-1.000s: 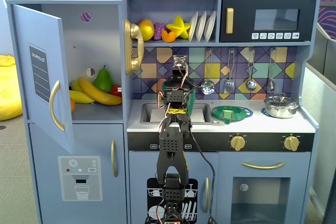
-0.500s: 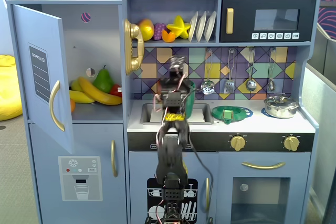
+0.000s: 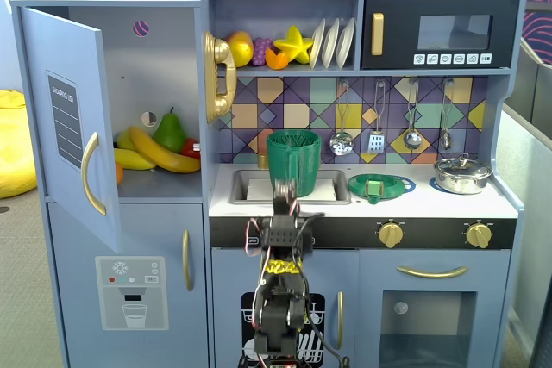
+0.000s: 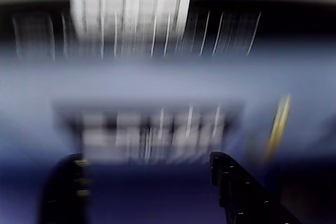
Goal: Pick up the green pineapple from the left cabinet and place it in the green recipient
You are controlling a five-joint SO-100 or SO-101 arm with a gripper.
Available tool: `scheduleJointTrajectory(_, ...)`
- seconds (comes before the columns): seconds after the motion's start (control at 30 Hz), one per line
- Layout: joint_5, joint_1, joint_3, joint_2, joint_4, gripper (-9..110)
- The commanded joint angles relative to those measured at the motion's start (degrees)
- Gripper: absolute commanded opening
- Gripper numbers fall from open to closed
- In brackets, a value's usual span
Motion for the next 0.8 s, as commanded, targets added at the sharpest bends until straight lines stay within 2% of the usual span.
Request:
scheduleJointTrajectory(0.0,-1.32,2.46,8.44,1.41,3.34,0)
scheduleJointTrajectory(0.2,6.59,0.0,14.77,2.2,6.15,0)
scheduleJointTrajectory(0.3,6.68,-0.26,17.84,2.55,6.5,0)
scheduleJointTrajectory(0.37,2.9,-0.18,19.95,3.34,7.73,0)
scheduleJointTrajectory(0.6,11.07,-2.46,21.53,5.19,12.48,2)
scheduleJointTrajectory(0.73,4.92,-3.43,21.53,7.29,18.9,3)
scheduleJointTrajectory(0.77,6.5,-3.52,21.53,8.0,19.69,3)
